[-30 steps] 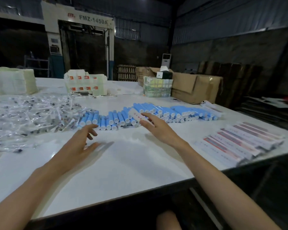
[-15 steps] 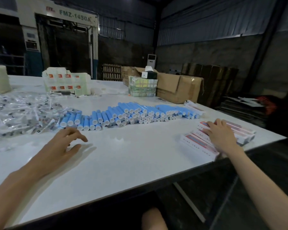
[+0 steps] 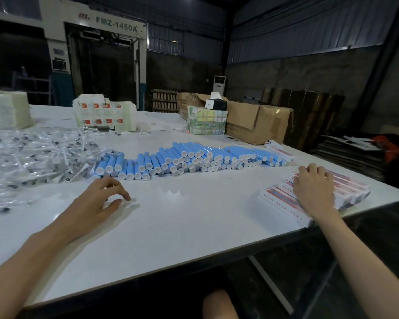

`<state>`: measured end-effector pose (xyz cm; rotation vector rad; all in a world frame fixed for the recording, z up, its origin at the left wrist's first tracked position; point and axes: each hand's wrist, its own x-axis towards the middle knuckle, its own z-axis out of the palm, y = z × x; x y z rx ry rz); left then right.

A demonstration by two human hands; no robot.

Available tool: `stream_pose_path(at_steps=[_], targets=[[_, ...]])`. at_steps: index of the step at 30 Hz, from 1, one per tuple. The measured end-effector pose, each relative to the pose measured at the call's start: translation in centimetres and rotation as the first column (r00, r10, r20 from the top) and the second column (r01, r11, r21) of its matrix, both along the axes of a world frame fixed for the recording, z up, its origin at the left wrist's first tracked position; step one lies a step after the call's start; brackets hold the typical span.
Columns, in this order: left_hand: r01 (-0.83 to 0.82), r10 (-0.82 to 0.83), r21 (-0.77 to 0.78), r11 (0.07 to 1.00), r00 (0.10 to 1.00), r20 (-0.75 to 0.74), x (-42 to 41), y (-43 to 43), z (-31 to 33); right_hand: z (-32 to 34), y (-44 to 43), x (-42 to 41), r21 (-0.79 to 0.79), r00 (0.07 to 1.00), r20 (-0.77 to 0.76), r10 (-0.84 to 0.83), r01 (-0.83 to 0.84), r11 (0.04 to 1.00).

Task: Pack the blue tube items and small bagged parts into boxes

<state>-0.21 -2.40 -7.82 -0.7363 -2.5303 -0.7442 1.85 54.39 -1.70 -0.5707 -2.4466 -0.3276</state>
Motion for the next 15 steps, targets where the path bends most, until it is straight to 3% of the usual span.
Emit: stream_pose_path(at_steps=[3,5,8,11,15], targets=[[-0.007,0.007,-0.016,1.0,1.0,0.017,0.1,0.1,0.1,0.4,-4.5,-2.1,-0.162,0.96,-0.133,0.245,-0.265,0.951],[-0.022,0.023,-0.019,1.0,0.999,0.025,0.3,0.0,0.1,0.7,-8.7,-3.5,-0.305,0.887,-0.232,0.399,-0.456,0.836],[-0.081,0.081,-0.012,0.997,0.996,0.025,0.6,-0.2,0.1,0.7,-16.3,-5.2,-0.521,0.741,-0.338,0.58,-0.661,0.541],[-0.151,0.152,-0.008,0.988,0.988,0.014,0.8,-0.1,0.3,0.1,-24.3,-6.1,-0.642,0.566,-0.431,0.703,-0.74,0.202],[-0.255,0.255,-0.012,0.967,0.967,0.02,1.3,0.2,0.6,-0.5,-33.1,-6.4,-0.697,0.438,-0.507,0.742,-0.715,-0.055]])
